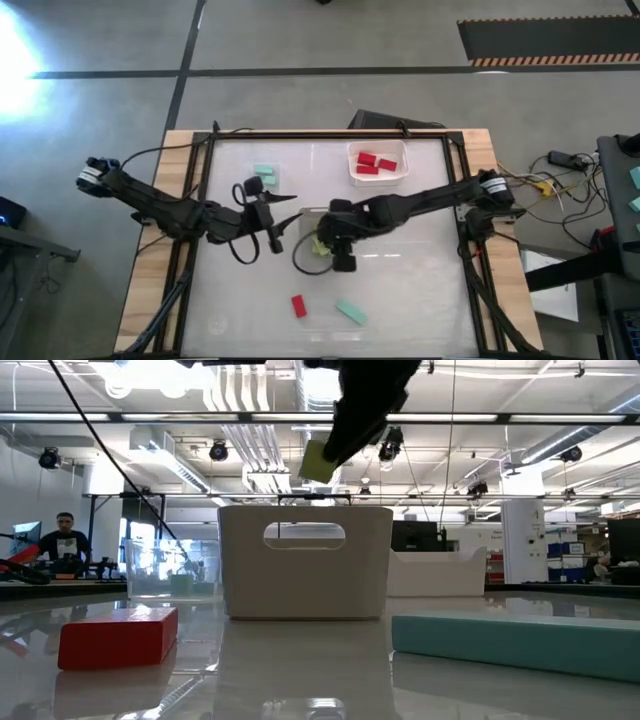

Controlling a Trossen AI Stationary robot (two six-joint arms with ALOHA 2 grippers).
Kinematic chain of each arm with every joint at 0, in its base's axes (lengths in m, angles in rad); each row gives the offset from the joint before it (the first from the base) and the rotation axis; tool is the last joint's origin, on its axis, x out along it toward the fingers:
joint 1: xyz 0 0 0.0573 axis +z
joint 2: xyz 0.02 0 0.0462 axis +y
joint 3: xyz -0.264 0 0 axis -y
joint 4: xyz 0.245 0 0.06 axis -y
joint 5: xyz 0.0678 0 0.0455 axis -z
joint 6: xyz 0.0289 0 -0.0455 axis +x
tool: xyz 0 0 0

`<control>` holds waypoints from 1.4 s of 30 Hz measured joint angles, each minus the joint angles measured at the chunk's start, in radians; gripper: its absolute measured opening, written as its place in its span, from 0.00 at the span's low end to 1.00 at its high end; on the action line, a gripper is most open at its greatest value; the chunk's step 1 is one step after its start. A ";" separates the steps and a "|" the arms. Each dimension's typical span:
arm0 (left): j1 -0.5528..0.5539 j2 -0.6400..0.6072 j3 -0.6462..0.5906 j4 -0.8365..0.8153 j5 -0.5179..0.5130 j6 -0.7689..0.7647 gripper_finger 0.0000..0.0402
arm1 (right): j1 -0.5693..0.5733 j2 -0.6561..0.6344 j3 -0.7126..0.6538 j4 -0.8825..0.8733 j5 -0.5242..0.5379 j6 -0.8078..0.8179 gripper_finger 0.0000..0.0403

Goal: Sort & place blocks by color
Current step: Put the green block into the gray bin, then put the blue block into the transparent bin

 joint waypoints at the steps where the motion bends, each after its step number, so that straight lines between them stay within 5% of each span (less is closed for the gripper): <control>1: -0.002 -0.007 -0.003 0.000 0.000 -0.001 0.47 | -0.011 0.014 0.011 -0.001 0.001 0.006 0.31; 22: -0.028 -0.026 -0.014 -0.026 0.002 0.007 0.47 | -0.153 0.206 0.053 0.007 0.001 0.097 0.31; 42: -0.028 -0.025 -0.014 -0.008 0.003 0.004 0.47 | -0.149 0.166 0.054 -0.004 -0.001 0.111 0.43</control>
